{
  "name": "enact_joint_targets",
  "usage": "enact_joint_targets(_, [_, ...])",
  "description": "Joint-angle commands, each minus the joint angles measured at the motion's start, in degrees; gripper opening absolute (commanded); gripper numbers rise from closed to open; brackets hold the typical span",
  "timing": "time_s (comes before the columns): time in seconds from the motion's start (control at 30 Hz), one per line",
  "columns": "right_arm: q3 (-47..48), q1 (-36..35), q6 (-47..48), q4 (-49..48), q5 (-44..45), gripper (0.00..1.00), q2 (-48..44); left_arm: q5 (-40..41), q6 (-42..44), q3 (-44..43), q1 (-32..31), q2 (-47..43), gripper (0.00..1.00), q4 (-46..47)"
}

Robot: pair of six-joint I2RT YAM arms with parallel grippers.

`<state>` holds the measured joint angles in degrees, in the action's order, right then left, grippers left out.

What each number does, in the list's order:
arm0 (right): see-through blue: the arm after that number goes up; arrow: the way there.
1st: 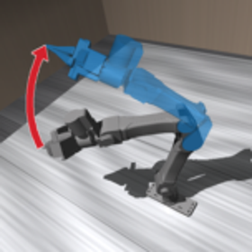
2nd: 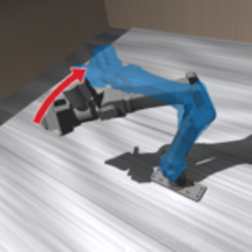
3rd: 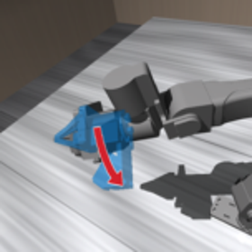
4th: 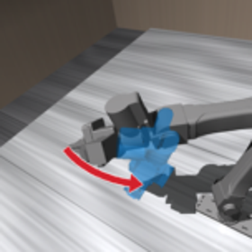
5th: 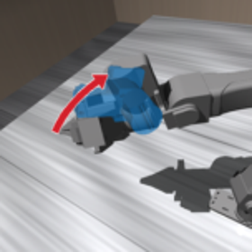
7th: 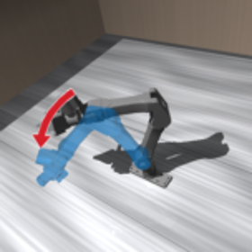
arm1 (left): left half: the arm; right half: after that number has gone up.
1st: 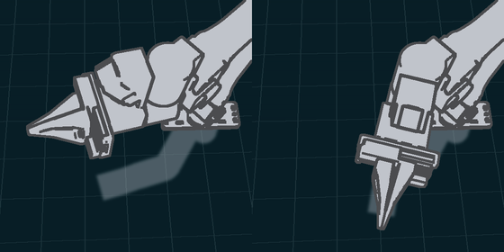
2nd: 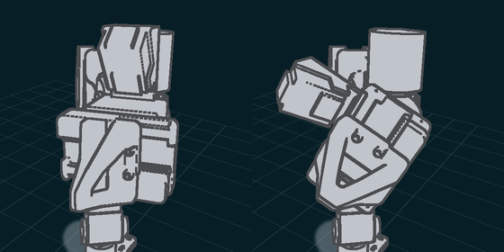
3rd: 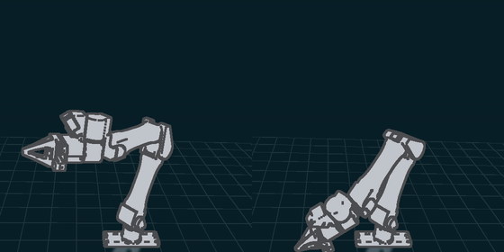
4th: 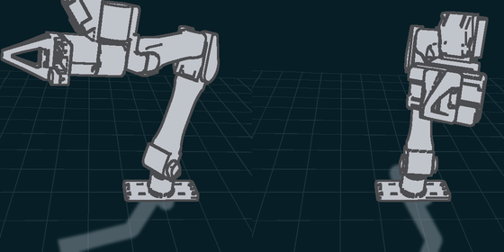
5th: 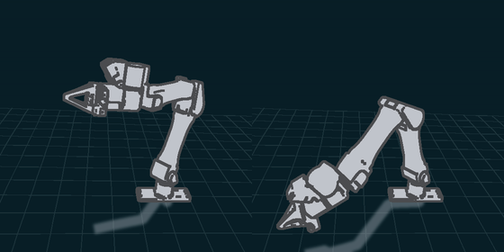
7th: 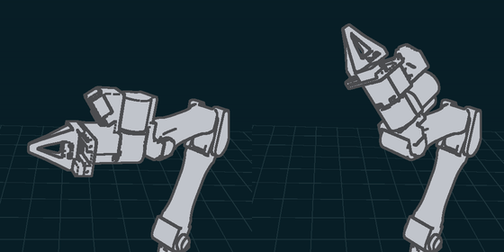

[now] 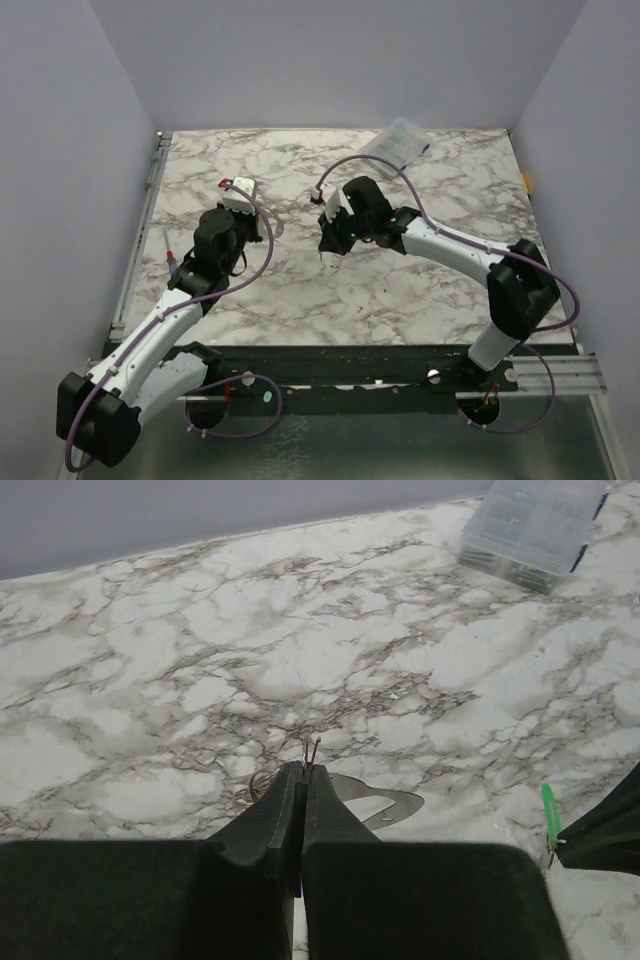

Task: Put the keys on the keyring

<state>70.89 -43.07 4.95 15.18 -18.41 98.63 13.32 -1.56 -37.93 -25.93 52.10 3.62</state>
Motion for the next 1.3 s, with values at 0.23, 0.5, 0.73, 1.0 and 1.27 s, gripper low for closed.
enact_joint_targets(0.23, [-8.63,-0.49,6.99,-5.65,-21.26,0.01,-11.40,-19.83,4.22,-3.31,0.26,-2.85,0.00,-1.95])
enact_joint_targets(0.5, [-11.72,-0.45,3.52,-6.94,-17.74,0.01,-18.35,-29.81,5.08,-3.60,-0.03,-2.66,0.00,-1.65])
enact_joint_targets(0.73, [-16.20,-0.49,-1.40,-4.91,-8.52,0.01,-26.60,-34.96,2.64,-2.69,-2.38,-1.13,0.00,1.58])
enact_joint_targets(1.0, [-20.51,-0.49,-6.89,-6.39,1.60,0.01,-30.27,-35.37,3.35,-2.09,-6.24,0.04,0.00,1.94])
enact_joint_targets(1.27, [-20.05,-0.48,-5.92,-6.33,6.14,0.01,-32.77,-39.33,4.32,-1.38,-9.04,0.64,0.00,2.00])
